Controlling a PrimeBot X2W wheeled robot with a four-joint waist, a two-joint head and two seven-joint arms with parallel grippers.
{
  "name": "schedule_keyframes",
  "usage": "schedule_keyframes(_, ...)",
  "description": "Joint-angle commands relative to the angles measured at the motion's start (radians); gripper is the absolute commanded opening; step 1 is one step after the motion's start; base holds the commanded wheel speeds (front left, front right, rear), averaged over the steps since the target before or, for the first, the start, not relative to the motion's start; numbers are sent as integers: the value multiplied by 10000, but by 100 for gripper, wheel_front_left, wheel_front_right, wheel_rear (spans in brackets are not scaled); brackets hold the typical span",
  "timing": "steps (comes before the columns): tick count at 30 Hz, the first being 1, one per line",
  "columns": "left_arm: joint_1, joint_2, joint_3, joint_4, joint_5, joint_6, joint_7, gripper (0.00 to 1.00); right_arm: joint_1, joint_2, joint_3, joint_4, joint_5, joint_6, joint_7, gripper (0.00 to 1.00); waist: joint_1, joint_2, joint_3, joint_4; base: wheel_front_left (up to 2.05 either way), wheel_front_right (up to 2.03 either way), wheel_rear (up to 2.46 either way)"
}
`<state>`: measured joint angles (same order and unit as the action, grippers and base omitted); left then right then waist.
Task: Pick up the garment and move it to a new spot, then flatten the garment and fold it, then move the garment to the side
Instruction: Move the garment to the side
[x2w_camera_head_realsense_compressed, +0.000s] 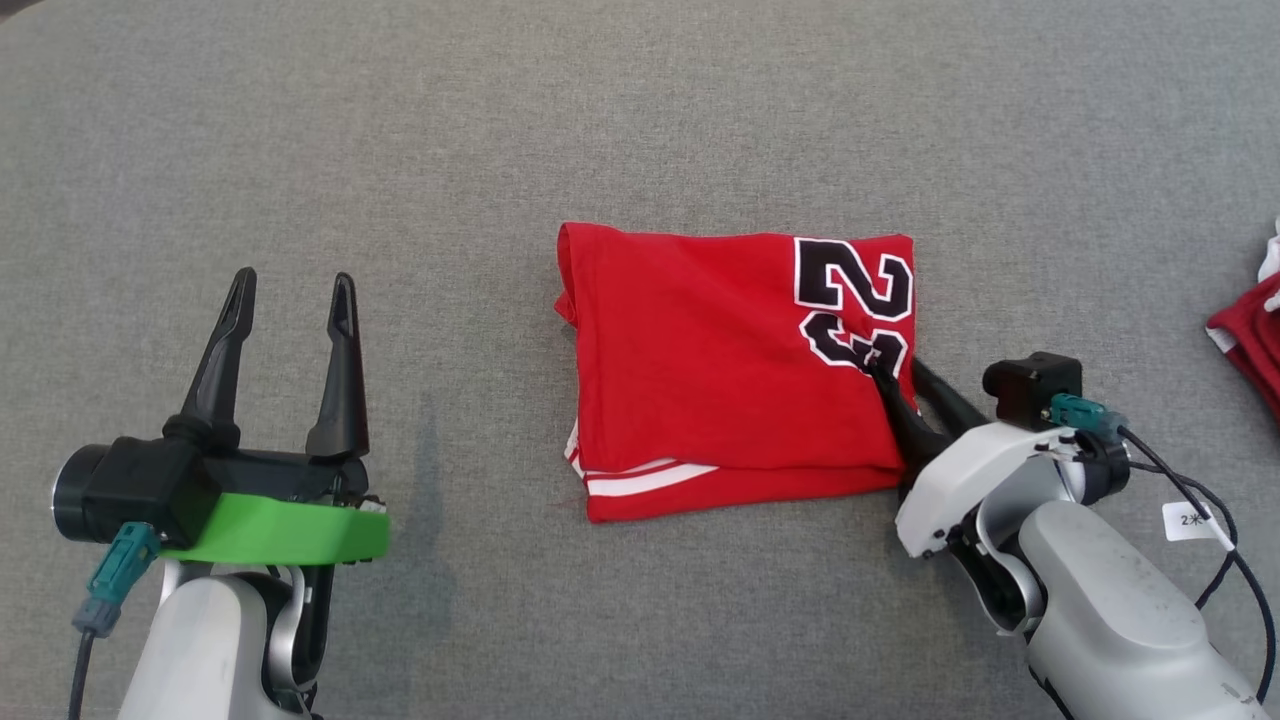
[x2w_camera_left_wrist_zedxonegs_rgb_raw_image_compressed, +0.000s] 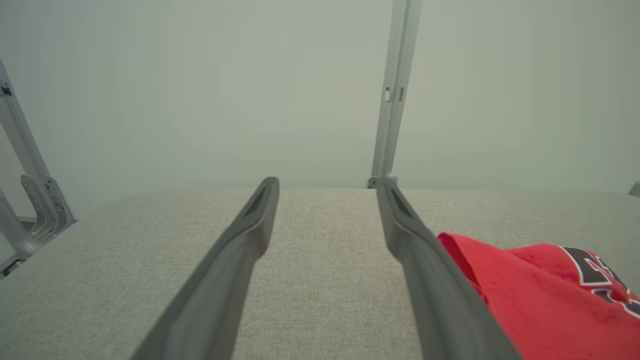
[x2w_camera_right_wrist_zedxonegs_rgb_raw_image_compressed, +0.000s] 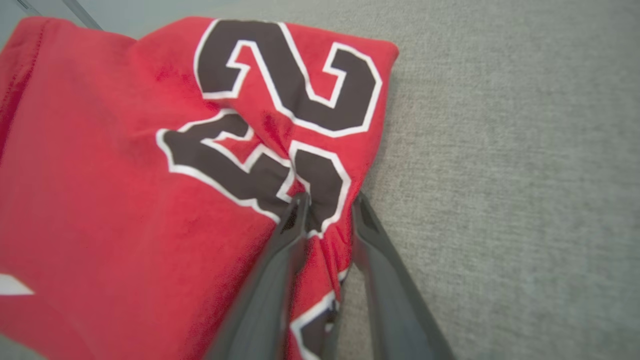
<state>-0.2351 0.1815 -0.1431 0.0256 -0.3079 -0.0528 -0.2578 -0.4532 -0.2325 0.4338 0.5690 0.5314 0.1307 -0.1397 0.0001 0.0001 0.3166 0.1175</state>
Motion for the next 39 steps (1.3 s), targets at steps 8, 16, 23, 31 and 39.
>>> schedule_keyframes(8,182,81,240,-90,137,-55,-70,100,321,-605,788,-264,208,-9,-458,0,-1,-1,-292,-540,0,0,0)
schedule_keyframes(16,517,268,483,-422,134,36,-60,100,1139,-1382,803,-1375,19,-9,-449,0,-1,-1,-443,-1644,0,0,0)
schedule_keyframes(23,648,536,571,-817,112,88,178,100,2014,-2070,-63,-2422,-519,-7,-183,0,-1,-1,-313,-2690,0,0,0)
schedule_keyframes(31,330,951,566,-1415,286,128,713,100,1291,-2185,-272,-3553,-1258,-7,96,0,-1,-1,422,-3889,0,0,0)
schedule_keyframes(39,8,1297,480,-1882,403,99,1139,100,-330,-2926,-589,-3416,-1229,-9,-176,0,-1,-1,1139,-4442,0,0,0)
